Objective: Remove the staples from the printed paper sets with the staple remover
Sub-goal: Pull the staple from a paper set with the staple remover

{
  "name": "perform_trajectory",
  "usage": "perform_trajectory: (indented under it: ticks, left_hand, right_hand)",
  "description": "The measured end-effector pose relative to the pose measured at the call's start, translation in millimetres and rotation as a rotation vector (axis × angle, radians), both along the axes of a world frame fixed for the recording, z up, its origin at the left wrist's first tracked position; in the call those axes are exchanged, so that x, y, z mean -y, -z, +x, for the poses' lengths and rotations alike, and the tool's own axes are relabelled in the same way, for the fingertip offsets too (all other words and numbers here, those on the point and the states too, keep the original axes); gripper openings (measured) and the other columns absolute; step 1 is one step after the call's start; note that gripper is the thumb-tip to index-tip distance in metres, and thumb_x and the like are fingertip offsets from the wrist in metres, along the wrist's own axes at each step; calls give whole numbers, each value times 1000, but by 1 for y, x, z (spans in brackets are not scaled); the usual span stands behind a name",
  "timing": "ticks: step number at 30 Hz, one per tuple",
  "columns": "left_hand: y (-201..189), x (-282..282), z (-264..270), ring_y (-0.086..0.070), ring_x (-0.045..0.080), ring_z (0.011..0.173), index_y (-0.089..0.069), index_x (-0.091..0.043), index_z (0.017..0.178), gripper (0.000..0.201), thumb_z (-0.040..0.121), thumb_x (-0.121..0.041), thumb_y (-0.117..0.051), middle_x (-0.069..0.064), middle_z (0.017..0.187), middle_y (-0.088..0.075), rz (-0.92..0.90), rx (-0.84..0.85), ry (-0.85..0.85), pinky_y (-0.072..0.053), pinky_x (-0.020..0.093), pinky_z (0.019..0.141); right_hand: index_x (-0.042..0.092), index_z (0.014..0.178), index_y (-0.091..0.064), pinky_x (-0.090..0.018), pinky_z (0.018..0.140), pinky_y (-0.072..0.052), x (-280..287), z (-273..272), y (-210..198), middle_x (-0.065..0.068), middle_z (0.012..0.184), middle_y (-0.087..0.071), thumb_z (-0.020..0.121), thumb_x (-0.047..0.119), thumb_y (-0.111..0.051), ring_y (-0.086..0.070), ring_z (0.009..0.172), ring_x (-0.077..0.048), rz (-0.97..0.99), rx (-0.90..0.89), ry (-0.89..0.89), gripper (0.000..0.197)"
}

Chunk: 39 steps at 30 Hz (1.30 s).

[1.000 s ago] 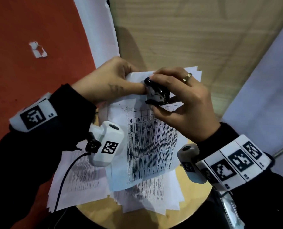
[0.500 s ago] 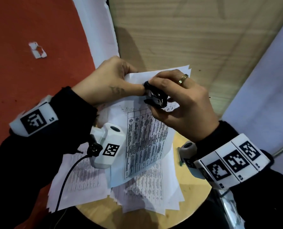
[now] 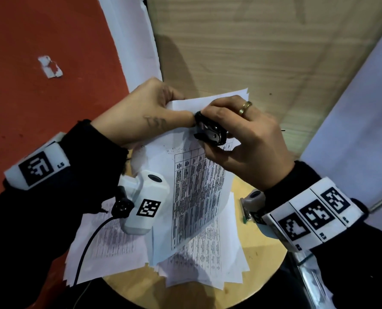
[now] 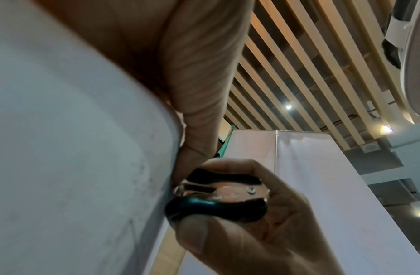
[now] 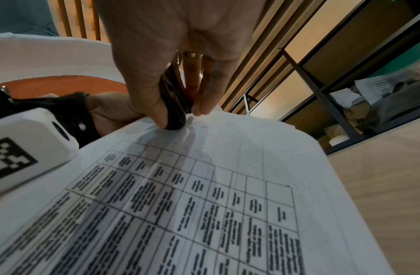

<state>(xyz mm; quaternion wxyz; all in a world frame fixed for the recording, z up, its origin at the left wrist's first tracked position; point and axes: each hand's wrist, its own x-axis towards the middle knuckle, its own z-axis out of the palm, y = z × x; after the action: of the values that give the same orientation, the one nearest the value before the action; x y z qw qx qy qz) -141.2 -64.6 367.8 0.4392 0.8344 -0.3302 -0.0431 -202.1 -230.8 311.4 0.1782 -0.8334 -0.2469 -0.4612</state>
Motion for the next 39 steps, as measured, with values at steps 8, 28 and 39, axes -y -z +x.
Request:
perform_trajectory:
  ticks: [8,28,39]
  left_hand:
    - [5,-2,3,-53,9,56,-66,12,89,19,80,-4,-70,14,73,-62,-59,-117,37,-43,16,48]
    - [25,-10,22,-62,1,56,-74,-19,63,17,69,-6,-64,-7,63,-69,-264,-252,216,-47,11,53]
    - [42,-6,32,-61,0,61,-71,-16,72,14,74,-3,-67,-11,66,-69,-417,-149,177,-47,13,57]
  right_hand:
    - [-2,95,-70,-39,61,-54,0,9,7,-15,94,-68,73,10,-71,-66,80,-32,-38,69,15,25]
    - [-3,101,-67,-23,84,-50,2,23,22,-11,98,-66,76,7,-75,-62,92,-15,268,-134,-203,28]
    - [11,105,-62,-31,84,-52,2,26,21,-2,99,-66,76,12,-77,-66,94,-16,467,-226,-317,33]
